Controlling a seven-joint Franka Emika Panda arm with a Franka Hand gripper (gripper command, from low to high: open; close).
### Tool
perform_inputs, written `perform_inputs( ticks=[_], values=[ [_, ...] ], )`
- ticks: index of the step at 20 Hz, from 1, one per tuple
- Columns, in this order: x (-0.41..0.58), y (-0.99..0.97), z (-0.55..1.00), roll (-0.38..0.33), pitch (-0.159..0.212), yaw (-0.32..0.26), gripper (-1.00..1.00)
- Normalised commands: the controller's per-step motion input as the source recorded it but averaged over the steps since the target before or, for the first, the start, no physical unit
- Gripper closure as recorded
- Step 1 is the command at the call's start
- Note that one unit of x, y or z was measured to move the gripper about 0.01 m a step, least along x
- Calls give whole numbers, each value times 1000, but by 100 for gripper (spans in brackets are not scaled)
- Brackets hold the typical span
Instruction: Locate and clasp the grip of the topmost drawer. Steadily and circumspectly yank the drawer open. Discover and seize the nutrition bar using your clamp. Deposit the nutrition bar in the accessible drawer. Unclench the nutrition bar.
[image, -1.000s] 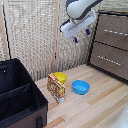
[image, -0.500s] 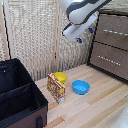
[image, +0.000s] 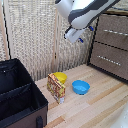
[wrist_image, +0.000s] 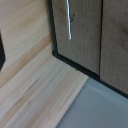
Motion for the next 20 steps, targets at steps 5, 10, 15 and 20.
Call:
perform_inputs(
  ticks=[5, 10, 15, 20],
  values=[
    [-36, -147, -15, -268, 30, 216, -100],
    [-113, -342, -19, -332, 17, 114, -100],
    [-179, -569, 0, -259, 0, 78, -100],
    [-205, -638, 0, -219, -2, 58, -100]
  ],
)
